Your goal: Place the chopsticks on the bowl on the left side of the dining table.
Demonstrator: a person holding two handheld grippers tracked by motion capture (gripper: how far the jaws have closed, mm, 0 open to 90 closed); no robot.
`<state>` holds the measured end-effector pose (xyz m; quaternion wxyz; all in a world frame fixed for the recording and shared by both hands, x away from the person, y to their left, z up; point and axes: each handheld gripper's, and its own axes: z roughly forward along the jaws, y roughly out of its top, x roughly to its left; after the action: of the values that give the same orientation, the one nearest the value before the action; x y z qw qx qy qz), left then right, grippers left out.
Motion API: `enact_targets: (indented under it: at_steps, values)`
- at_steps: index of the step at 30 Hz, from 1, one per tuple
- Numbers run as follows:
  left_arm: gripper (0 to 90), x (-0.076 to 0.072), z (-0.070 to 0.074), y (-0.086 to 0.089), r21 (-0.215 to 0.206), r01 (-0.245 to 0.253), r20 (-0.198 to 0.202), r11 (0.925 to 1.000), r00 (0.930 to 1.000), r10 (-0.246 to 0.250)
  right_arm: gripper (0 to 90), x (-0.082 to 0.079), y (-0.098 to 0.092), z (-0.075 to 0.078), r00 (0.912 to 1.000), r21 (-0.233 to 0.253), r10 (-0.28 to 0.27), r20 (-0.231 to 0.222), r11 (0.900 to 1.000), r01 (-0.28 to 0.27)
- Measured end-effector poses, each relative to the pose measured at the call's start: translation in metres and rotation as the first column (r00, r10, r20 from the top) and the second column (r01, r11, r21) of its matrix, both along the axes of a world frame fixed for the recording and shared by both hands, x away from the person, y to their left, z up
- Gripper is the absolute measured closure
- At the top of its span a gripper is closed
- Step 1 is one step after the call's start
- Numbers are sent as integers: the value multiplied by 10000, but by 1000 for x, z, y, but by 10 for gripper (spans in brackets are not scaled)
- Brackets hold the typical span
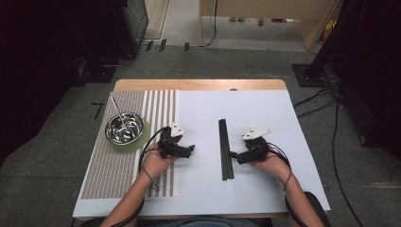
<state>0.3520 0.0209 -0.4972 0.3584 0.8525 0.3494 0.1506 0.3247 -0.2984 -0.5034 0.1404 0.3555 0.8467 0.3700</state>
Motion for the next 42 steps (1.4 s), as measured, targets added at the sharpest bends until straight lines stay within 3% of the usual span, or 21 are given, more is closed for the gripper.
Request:
enact_targets:
  at_steps: [9, 13, 19, 25, 37, 42]
  values:
    - [141, 2, 5, 0, -98, -49, -302, 9999, 9995, 46, 109, 0, 0, 0, 10000, 1, -4, -7, 10000, 4]
    - [141, 0, 8, -2, -24, 52, -178, 10000, 9998, -53, 109, 0, 0, 0, 10000, 1, -5, -7, 10000, 5]
    - [141, -2, 13, -4, -261, -5, -62, 9997, 10000, 4, 109, 0, 0, 0, 10000, 0, -7, -9, 10000, 7]
    - [141, -1, 15, -7, -480, -242, -496, 9986, 9985, 218, 109, 0, 0, 0, 10000, 1, -7, -9, 10000, 7]
    - [142, -5, 17, -16, -431, -27, -615, 9991, 9981, 1, 109, 0, 0, 0, 10000, -2, -3, -10, 10000, 3]
    - [142, -5, 17, -18, -546, -130, -835, 9984, 9965, 84, 109, 0, 0, 0, 10000, -4, -2, -8, 10000, 2]
